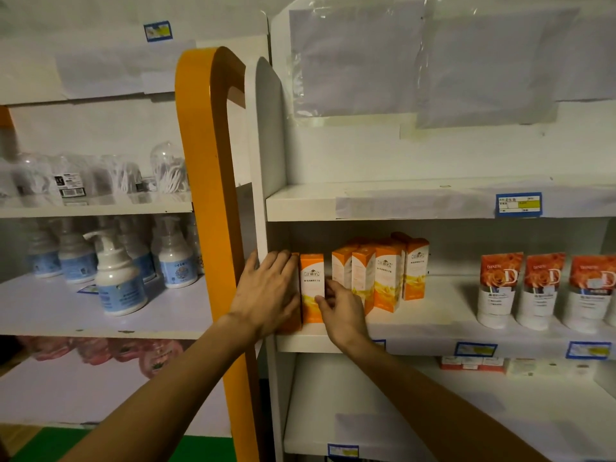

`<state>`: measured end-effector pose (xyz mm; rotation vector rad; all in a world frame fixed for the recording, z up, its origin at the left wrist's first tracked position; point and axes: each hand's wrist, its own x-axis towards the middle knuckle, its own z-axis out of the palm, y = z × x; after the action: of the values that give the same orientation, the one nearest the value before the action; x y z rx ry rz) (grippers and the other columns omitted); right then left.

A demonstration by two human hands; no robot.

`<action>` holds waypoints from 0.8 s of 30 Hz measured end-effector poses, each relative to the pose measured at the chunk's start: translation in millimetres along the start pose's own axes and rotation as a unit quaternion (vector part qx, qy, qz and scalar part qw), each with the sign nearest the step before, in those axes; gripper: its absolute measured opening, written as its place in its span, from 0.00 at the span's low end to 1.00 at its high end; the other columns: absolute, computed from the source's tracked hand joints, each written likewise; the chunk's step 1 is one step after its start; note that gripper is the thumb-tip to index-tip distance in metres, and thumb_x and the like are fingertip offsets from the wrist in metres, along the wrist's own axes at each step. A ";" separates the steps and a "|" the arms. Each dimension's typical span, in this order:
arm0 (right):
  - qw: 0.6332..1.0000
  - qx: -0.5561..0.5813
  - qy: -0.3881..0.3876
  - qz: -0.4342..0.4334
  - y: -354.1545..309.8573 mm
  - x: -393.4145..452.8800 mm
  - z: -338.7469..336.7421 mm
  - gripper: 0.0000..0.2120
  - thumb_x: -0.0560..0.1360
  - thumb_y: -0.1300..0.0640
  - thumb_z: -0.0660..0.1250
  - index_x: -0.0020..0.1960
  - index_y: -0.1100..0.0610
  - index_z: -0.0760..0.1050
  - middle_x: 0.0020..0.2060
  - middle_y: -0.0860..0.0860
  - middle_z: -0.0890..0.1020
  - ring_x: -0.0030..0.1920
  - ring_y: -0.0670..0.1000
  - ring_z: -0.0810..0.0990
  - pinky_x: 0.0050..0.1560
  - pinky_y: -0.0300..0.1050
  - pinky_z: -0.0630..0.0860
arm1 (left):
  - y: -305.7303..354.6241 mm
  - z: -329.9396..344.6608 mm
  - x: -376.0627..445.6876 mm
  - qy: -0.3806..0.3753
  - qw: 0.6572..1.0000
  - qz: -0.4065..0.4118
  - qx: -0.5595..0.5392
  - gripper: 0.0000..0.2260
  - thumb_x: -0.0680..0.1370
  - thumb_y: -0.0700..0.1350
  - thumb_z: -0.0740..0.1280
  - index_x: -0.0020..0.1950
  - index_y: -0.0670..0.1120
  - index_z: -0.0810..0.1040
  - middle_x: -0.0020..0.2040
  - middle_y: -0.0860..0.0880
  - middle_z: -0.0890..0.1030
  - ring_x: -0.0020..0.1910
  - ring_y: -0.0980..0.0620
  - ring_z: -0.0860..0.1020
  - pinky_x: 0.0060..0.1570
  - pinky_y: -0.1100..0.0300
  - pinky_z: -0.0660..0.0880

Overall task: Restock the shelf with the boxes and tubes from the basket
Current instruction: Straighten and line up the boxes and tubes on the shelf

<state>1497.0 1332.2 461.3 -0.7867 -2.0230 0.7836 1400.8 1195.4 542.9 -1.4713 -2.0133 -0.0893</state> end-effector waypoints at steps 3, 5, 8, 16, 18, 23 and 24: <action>1.000 -0.023 0.000 -0.005 0.2 1.0 2.0 0.19 0.80 0.51 0.65 0.70 0.51 0.72 0.61 0.49 0.81 0.60 0.50 0.80 0.61 0.52 0.79 | 2.5 -1.8 3.3 0.002 1.000 -0.006 -0.010 0.32 0.80 0.62 0.58 0.79 0.48 0.58 0.76 0.46 0.63 0.76 0.47 0.61 0.76 0.44 0.53; 0.999 -0.038 0.002 -0.003 -1.2 1.3 3.6 0.19 0.80 0.51 0.65 0.70 0.51 0.72 0.61 0.49 0.81 0.60 0.50 0.80 0.61 0.51 0.79 | 3.5 -1.4 3.3 -0.004 1.000 -0.012 -0.008 0.33 0.79 0.62 0.59 0.79 0.48 0.56 0.77 0.46 0.63 0.76 0.47 0.60 0.75 0.44 0.54; 0.999 -0.044 0.012 -0.003 -3.2 2.5 5.0 0.17 0.80 0.51 0.65 0.69 0.49 0.73 0.61 0.48 0.81 0.60 0.50 0.80 0.59 0.50 0.80 | 7.1 0.2 3.9 -0.012 0.999 -0.032 -0.023 0.35 0.78 0.64 0.59 0.80 0.50 0.54 0.79 0.47 0.59 0.77 0.46 0.58 0.75 0.43 0.52; 0.983 -0.173 0.005 -0.057 -9.8 3.1 -21.2 0.16 0.78 0.45 0.66 0.64 0.48 0.77 0.53 0.46 0.84 0.51 0.47 0.82 0.50 0.41 0.80 | 12.9 0.8 16.2 -0.041 0.996 -0.060 -0.052 0.37 0.77 0.66 0.60 0.80 0.53 0.53 0.80 0.50 0.59 0.79 0.47 0.56 0.75 0.38 0.48; 0.980 -0.186 0.011 -0.068 -17.0 4.3 -38.7 0.16 0.78 0.43 0.66 0.63 0.47 0.77 0.48 0.46 0.85 0.46 0.45 0.82 0.44 0.37 0.77 | 11.7 2.0 15.7 -0.044 0.996 -0.059 -0.047 0.37 0.76 0.66 0.62 0.80 0.53 0.53 0.79 0.50 0.60 0.79 0.47 0.57 0.75 0.38 0.50; 0.959 -0.197 0.088 -0.182 -34.7 21.3 -89.6 0.15 0.80 0.49 0.64 0.65 0.49 0.75 0.52 0.48 0.81 0.50 0.47 0.79 0.50 0.41 0.77 | 10.0 1.8 15.8 -0.048 0.997 -0.047 -0.038 0.38 0.76 0.65 0.63 0.80 0.51 0.52 0.79 0.49 0.60 0.78 0.46 0.57 0.74 0.40 0.54; 0.945 -0.237 0.072 -0.212 -35.7 28.8 -97.1 0.19 0.79 0.51 0.63 0.70 0.50 0.71 0.58 0.50 0.78 0.56 0.49 0.76 0.56 0.44 0.75 | 10.0 1.4 15.8 -0.048 0.997 -0.046 -0.039 0.38 0.76 0.65 0.63 0.80 0.51 0.53 0.79 0.49 0.60 0.78 0.46 0.58 0.74 0.40 0.55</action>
<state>1556.2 1355.8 547.7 -0.6058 -2.1640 -0.0123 1406.2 1212.9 547.0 -1.4549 -2.1784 -0.1387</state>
